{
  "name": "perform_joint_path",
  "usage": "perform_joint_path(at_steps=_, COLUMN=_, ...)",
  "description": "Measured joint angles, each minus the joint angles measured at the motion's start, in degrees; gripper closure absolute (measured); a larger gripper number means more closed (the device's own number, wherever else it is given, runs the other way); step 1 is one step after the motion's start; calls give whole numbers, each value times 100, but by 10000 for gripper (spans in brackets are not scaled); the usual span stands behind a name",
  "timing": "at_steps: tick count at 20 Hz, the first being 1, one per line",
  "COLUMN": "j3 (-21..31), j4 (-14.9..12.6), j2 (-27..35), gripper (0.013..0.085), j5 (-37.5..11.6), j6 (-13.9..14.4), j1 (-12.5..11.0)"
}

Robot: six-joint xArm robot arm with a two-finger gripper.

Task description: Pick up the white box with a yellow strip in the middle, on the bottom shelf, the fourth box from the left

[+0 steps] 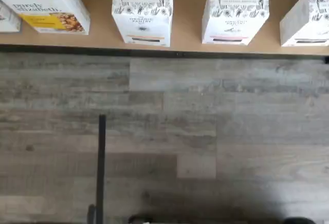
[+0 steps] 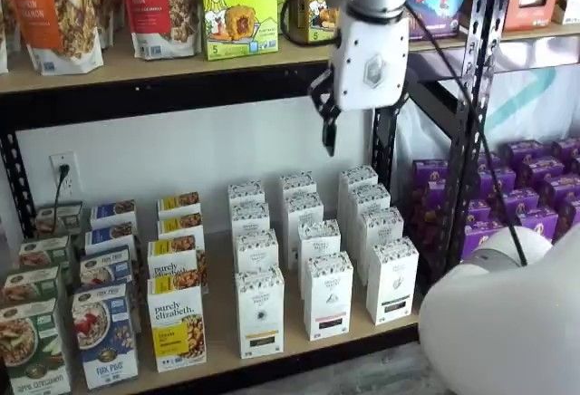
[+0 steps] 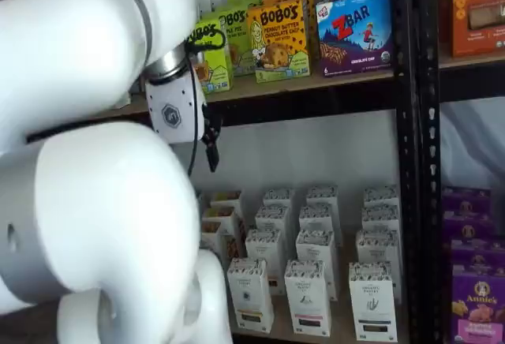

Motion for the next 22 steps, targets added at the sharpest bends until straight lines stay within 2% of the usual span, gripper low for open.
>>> perform_joint_path(at_steps=2, j3=234, j4=-31, j2=51, gripper=130, j5=-405, j6=172, j1=153)
perform_joint_path(at_steps=6, j3=401, j4=-75, j2=436, gripper=130, j5=-848, j6=292, j1=229)
perform_joint_path(at_steps=13, j3=669, j4=-167, j2=1013, gripper=130, j5=-1852, j6=75, j1=-82)
perform_joint_path(at_steps=16, j3=709, j4=-285, j2=1281, gripper=130, j5=-2168, j6=28, j1=-207)
perform_joint_path(at_steps=21, j3=864, j4=-156, j2=1757, gripper=130, j5=-2895, j6=-203, j1=-402)
perform_joint_path(at_steps=22, j3=900, j4=-195, j2=1916, gripper=130, j5=-3111, j6=-179, j1=-412)
